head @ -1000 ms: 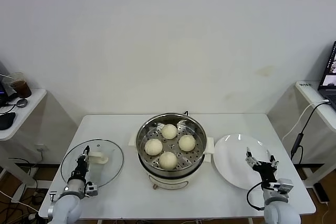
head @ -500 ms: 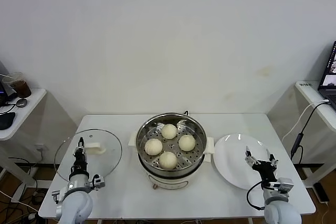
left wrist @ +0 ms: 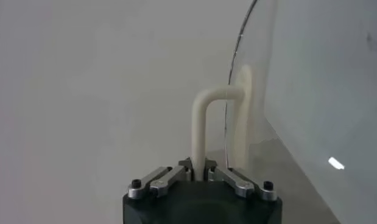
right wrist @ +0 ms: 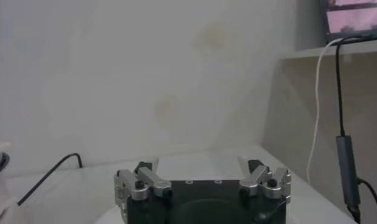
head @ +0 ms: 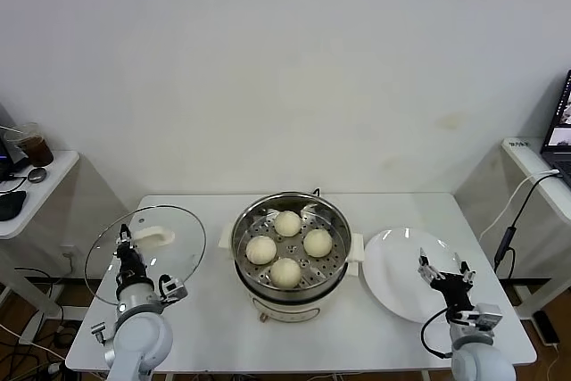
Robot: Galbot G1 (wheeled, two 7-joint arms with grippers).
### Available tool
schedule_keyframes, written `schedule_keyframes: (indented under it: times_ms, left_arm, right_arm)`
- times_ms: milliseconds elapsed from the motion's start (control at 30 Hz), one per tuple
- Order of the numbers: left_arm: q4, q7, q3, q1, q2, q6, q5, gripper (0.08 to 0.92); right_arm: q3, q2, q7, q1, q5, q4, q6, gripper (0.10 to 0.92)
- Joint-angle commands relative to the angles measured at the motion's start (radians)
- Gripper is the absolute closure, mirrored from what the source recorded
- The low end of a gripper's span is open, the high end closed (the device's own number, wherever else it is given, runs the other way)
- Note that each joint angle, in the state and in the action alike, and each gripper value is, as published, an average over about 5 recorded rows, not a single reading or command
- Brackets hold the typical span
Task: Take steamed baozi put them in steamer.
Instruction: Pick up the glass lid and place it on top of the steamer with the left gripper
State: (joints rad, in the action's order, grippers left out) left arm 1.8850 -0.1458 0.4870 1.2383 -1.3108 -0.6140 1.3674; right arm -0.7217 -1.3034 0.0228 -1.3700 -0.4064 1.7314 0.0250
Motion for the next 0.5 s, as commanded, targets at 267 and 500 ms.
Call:
schedule_keyframes:
  times_ms: [267,500]
  left_arm:
    - [0.100,-0.134,-0.197,-0.049,-0.122,-0.077,0.160,0.824]
    - [0.086,-0.167,-0.303,-0.085,-0.160,-0.077,0.244,0.824]
  right_arm:
    - [-0.008,0.002,0.002,-0.002,-0.001,-0.001,-0.003,0.203]
    - [-0.024,0.002,0.003,-0.003,-0.005,-0.001,-0.004,0.203]
